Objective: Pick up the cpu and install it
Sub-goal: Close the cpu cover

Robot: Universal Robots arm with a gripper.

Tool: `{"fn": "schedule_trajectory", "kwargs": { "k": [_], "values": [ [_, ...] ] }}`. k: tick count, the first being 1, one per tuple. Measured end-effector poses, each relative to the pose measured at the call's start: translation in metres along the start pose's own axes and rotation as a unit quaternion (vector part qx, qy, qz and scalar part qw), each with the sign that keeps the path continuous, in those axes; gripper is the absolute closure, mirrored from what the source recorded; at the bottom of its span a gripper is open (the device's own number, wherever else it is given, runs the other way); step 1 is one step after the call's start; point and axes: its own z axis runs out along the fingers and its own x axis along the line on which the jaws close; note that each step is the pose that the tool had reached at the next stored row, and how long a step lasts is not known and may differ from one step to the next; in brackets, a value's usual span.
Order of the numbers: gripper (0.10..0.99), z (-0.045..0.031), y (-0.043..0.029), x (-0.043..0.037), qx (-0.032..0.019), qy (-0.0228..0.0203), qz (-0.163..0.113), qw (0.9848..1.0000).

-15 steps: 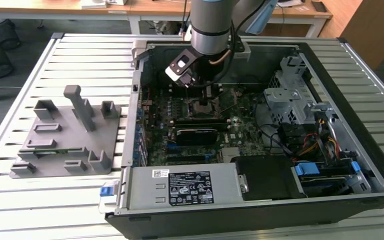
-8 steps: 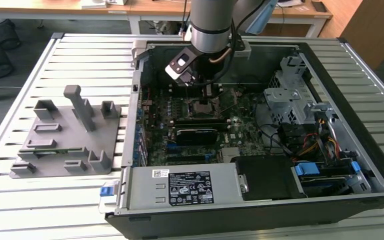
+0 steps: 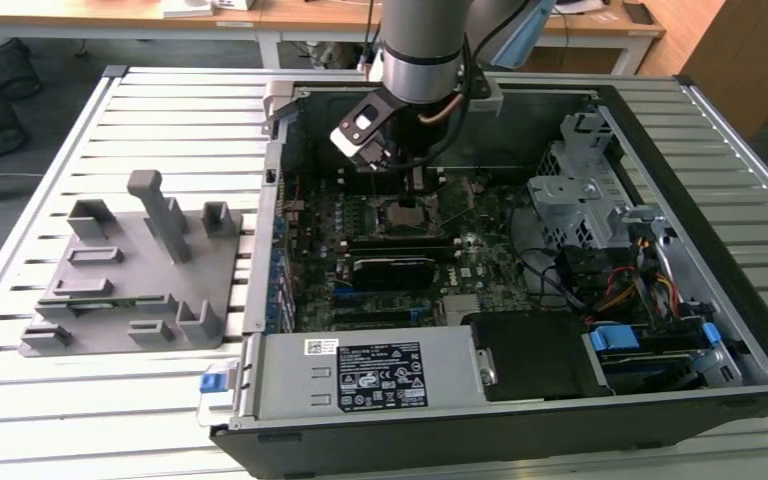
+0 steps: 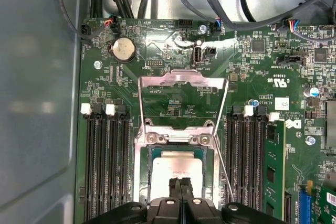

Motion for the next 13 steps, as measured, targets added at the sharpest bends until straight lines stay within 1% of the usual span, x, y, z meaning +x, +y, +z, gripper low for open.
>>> {"fn": "schedule_trajectory", "kwargs": {
  "k": [9,13],
  "values": [
    [0.980,-0.0069,0.0002,0.0000,0.0000,0.0000,0.000,1.0000],
    [0.980,-0.0112,0.0003,0.0000,0.0000,-0.0001,0.000,1.0000]
  ]
}}
